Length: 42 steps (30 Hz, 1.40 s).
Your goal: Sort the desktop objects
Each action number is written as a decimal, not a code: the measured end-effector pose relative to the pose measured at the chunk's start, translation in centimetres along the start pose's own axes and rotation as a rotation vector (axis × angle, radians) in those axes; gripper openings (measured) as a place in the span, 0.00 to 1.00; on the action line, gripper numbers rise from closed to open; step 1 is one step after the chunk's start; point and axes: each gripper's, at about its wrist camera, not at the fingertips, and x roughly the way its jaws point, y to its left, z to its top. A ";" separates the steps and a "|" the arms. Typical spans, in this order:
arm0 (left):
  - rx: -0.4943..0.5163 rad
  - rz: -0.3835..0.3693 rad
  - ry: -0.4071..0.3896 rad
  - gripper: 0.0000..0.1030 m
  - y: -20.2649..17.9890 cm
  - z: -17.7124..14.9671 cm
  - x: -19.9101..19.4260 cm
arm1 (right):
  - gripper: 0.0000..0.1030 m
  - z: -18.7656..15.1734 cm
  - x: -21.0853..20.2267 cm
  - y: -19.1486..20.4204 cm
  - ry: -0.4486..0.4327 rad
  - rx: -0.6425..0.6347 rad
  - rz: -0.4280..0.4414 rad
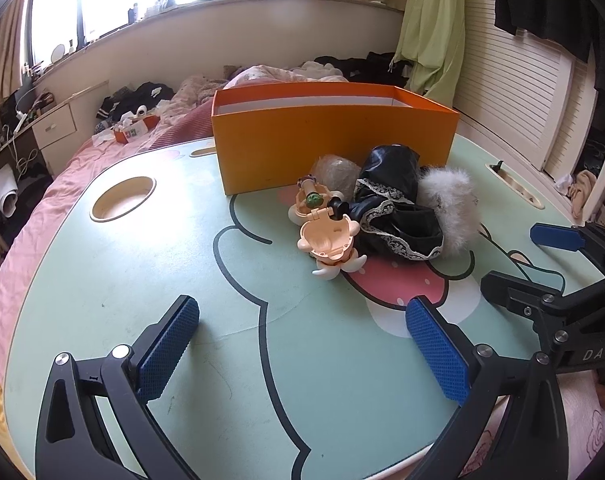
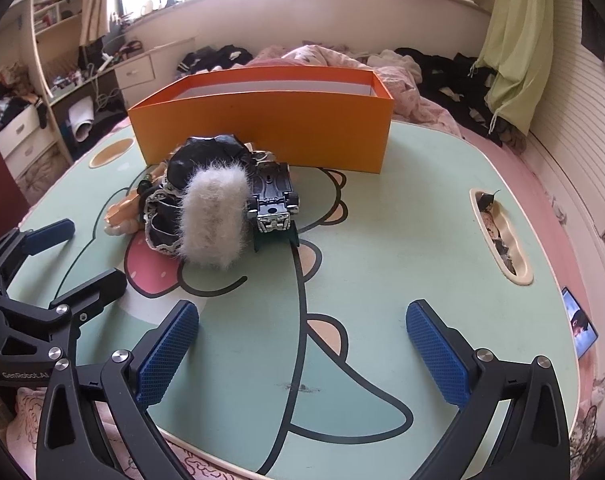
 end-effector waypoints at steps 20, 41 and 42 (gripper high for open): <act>-0.009 0.005 -0.036 1.00 0.2 -0.6 -0.2 | 1.00 0.0 0.0 0.0 -0.001 0.005 -0.006; -0.009 0.005 -0.038 1.00 0.2 -0.7 -0.2 | 1.00 0.0 -0.2 -0.6 -0.012 0.037 -0.021; -0.009 0.005 -0.038 1.00 0.2 -0.7 -0.2 | 1.00 0.0 -0.3 -0.7 -0.017 0.047 -0.020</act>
